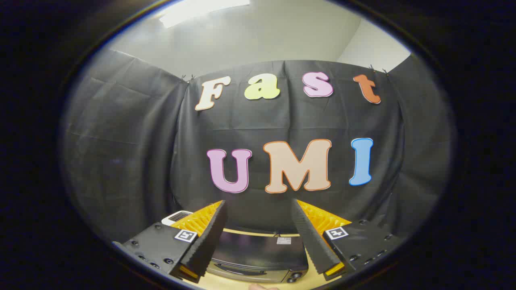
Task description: Open the toaster oven, put the food inside, and close the toaster oven door.
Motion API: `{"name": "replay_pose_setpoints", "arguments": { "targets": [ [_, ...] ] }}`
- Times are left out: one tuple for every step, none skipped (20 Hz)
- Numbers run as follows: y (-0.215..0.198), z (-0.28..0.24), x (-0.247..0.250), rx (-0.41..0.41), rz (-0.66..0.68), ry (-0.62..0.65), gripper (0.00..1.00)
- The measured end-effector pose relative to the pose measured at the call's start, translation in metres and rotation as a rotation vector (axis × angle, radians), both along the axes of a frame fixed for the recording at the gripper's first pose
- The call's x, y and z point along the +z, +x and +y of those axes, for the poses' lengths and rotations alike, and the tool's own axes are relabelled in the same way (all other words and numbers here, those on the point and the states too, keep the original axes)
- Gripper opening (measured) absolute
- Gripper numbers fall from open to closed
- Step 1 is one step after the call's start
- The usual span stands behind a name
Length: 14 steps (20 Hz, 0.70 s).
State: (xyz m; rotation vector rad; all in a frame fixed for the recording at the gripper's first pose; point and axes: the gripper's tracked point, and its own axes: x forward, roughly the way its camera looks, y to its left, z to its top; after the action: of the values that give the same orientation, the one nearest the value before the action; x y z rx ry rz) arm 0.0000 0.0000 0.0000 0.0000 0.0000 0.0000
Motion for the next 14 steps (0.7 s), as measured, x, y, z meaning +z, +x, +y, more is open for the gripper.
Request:
{"name": "replay_pose_setpoints", "arguments": {
  "targets": [
    [0.002,0.000,-0.003,-0.001,0.003,0.000,1.00],
    [0.003,-0.001,-0.006,-0.005,0.004,-0.002,1.00],
    [0.004,-0.002,-0.010,-0.007,0.006,-0.004,1.00],
    [0.005,-0.002,-0.013,-0.012,0.006,-0.004,1.00],
    [0.005,-0.002,-0.015,-0.017,0.007,-0.002,1.00],
    [0.006,-0.003,-0.019,-0.023,0.005,-0.001,1.00],
    [0.009,-0.004,-0.024,-0.031,0.004,-0.001,1.00],
    [0.011,-0.006,-0.028,-0.039,0.004,-0.005,1.00],
    [0.013,-0.005,-0.032,-0.045,0.003,-0.006,1.00],
    [0.015,-0.005,-0.039,-0.047,0.008,-0.006,1.00],
    [0.016,-0.003,-0.047,-0.047,0.015,-0.003,1.00],
    [0.019,-0.002,-0.054,-0.048,0.024,0.001,1.00],
    [0.021,-0.001,-0.061,-0.050,0.028,0.005,1.00],
    [0.024,0.000,-0.068,-0.056,0.030,0.005,1.00]
  ]
}}
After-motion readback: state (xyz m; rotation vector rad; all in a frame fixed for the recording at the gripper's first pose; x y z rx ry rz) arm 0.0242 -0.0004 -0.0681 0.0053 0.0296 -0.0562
